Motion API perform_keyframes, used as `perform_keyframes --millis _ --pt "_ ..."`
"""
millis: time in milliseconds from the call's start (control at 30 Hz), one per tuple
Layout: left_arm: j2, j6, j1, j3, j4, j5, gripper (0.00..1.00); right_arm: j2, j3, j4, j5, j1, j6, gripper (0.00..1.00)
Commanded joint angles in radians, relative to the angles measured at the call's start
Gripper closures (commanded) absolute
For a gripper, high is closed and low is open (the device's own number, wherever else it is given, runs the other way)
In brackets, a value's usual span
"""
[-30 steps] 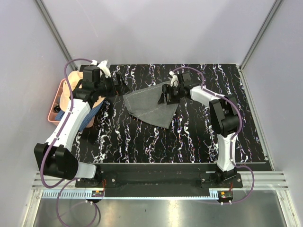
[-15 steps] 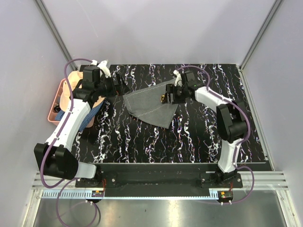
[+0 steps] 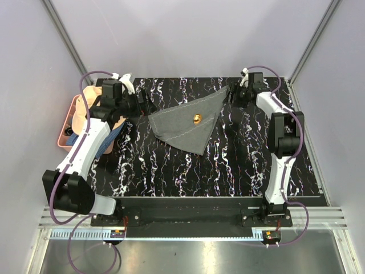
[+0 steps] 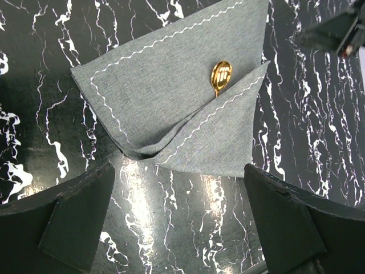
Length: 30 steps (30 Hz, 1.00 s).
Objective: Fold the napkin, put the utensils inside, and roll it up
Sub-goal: Fold the napkin
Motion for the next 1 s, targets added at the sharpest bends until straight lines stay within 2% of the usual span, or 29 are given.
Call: perform_keyframes --millis 0,267,800,967 --pt "0.022 0.01 -0.005 0.003 0.037 0.016 0.01 0.116 0.148 0.024 -0.026 -0.044 0.021 0.36" --pt "0.045 0.008 -0.003 0.002 0.037 0.016 0.01 0.305 0.32 0.031 -0.116 -0.065 0.066 0.44" --pt "0.065 0.002 -0.003 0.005 0.035 0.05 0.01 0.443 0.36 0.066 -0.254 -0.065 0.185 0.5" --pt "0.063 -0.005 -0.003 0.006 0.037 0.066 0.01 0.457 0.364 0.057 -0.281 -0.063 0.201 0.58"
